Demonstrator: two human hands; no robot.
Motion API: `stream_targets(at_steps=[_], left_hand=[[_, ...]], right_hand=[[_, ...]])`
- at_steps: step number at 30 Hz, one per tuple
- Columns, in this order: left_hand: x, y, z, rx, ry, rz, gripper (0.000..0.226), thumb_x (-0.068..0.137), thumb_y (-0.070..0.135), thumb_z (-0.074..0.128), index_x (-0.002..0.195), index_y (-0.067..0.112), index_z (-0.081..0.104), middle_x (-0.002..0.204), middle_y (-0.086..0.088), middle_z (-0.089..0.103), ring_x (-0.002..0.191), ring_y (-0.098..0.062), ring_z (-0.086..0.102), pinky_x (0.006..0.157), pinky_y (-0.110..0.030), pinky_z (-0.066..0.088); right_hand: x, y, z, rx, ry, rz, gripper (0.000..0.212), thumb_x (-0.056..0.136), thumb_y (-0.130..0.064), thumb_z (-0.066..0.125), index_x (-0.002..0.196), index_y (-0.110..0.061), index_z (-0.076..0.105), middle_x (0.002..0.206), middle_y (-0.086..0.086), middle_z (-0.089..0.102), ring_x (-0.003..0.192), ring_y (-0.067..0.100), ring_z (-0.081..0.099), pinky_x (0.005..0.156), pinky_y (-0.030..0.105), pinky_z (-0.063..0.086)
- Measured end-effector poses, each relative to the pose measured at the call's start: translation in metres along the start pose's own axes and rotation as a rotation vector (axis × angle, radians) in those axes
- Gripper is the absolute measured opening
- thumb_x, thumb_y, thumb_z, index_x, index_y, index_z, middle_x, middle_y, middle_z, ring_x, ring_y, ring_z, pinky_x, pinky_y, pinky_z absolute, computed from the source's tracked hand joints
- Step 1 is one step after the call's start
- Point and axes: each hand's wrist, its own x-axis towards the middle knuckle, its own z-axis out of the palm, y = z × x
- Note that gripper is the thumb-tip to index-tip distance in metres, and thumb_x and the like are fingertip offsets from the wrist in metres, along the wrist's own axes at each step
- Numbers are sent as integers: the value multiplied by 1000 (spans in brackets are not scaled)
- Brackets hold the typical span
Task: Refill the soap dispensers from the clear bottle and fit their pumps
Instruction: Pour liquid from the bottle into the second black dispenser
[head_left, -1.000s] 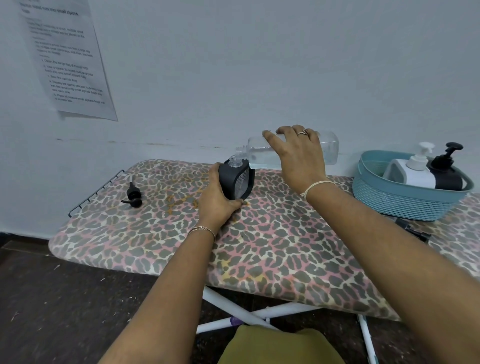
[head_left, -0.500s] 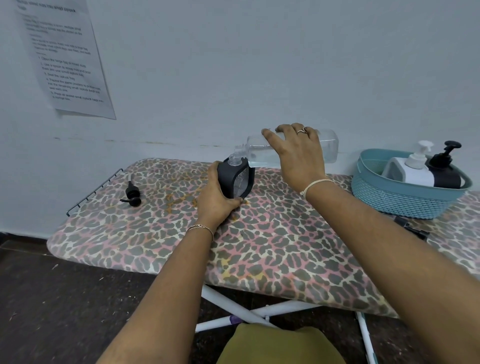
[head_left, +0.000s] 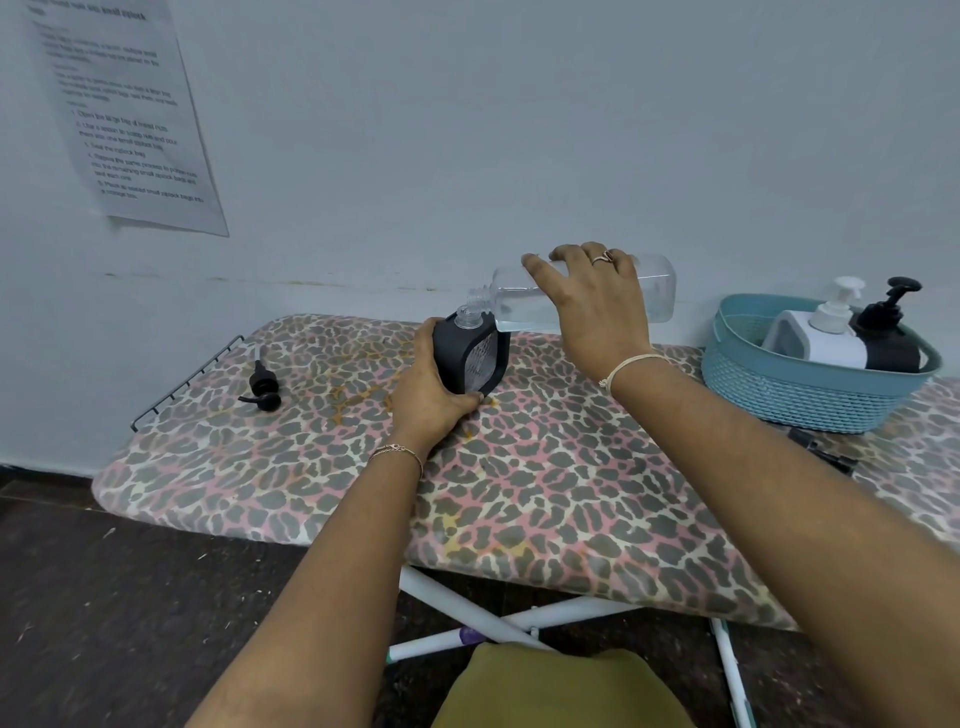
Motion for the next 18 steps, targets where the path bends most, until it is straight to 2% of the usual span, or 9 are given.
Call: stream_targets(at_steps=[18], left_hand=[[1, -3, 1, -1, 13, 19, 103, 63, 24, 87, 141, 36, 22, 126, 1, 58, 101, -27, 64, 80, -46, 56]], right_hand=[[1, 0, -1, -11, 13, -6, 72, 69, 13, 57, 133, -18, 49, 127, 16, 56, 114, 37, 50, 96, 46, 34]])
